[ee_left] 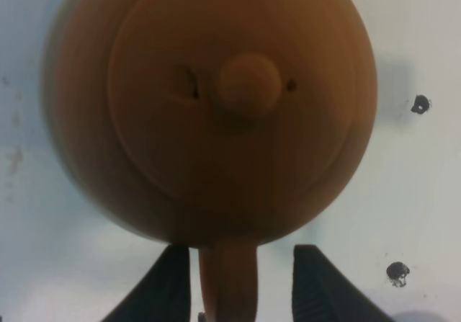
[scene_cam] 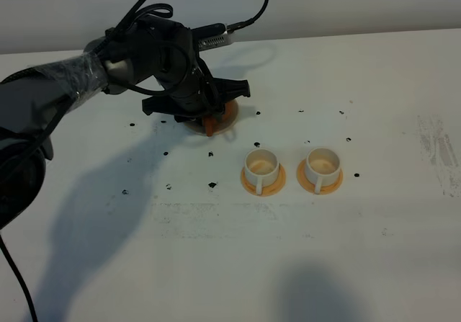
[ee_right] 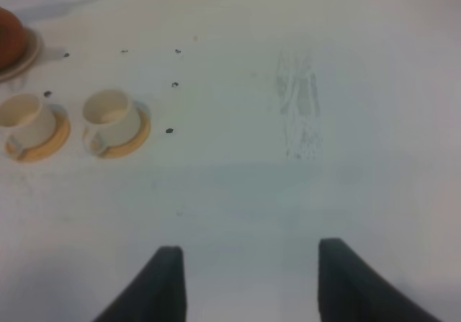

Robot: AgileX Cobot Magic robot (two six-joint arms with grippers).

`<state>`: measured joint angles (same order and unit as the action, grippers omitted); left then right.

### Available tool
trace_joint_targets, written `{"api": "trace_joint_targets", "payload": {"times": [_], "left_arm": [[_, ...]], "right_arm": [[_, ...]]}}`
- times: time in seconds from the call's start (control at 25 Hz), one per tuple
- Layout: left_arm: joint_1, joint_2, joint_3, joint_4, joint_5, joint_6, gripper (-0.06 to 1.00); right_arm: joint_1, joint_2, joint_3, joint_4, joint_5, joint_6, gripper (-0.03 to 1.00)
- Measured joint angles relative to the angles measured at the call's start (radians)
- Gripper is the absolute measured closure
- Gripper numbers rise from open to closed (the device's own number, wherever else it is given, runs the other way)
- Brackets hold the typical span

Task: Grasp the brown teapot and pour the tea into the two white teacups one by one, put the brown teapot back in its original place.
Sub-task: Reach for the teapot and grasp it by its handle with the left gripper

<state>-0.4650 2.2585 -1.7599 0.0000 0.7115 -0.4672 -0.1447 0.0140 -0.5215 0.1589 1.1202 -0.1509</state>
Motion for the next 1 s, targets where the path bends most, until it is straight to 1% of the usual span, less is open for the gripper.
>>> {"api": "trace_joint_targets", "payload": {"times": [0.12,0.68,1.0], "left_arm": [[-0.002,0.002,0.000,0.013,0.000,0.000,0.62],[-0.002,0.018,0.000,0.020,-0.008,0.000,0.62],[-0.002,0.018,-0.028,0.020,-0.019,0.000,0.62]], "right_arm": [[0.000,0.000,0.000,0.000,0.000,0.000,0.54],[0.000,0.000,0.000,0.000,0.000,0.000,0.54],[0.000,0.000,0.000,0.000,0.000,0.000,0.54]]}}
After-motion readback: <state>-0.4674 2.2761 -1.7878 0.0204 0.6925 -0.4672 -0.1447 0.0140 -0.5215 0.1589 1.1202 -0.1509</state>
